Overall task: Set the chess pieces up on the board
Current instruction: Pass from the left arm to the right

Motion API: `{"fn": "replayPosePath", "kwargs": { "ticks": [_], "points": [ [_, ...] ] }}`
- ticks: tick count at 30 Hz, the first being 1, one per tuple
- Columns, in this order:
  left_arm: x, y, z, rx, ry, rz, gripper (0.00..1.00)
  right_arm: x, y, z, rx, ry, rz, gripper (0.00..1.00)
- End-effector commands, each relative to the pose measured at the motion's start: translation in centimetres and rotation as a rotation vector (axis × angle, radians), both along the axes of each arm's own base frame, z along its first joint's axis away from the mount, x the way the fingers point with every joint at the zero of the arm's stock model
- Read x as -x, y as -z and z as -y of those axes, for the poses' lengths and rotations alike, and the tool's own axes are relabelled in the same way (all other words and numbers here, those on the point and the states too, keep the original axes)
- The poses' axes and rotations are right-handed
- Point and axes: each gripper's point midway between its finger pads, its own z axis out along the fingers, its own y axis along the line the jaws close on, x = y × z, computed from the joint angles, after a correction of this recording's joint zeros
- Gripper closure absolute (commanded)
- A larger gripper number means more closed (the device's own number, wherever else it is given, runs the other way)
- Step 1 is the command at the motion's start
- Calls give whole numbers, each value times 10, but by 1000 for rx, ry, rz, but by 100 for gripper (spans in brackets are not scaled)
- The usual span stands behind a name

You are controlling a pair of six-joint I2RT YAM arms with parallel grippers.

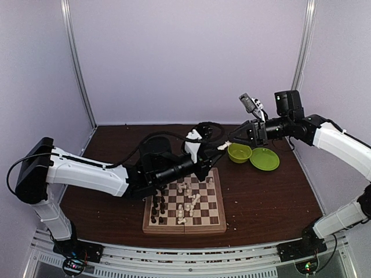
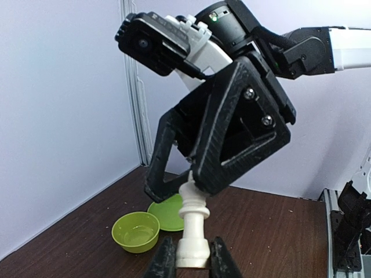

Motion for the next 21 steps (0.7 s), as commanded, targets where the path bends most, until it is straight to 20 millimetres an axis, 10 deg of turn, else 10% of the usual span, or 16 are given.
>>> {"fn": "replayPosePath", "kwargs": {
  "ticks": [1,16,21],
  "points": [
    [-2,-18,-1,90,5,5,88,13,-5,-4,-27,-37,4,51],
    [-4,-11,-1,87,-6,-14,88,21,-3,-9,-62,-71,-32,95],
    [-16,-3,-6,44,-83,-44,60,21,-8,-8,-71,-69,-15,100]
  ]
}}
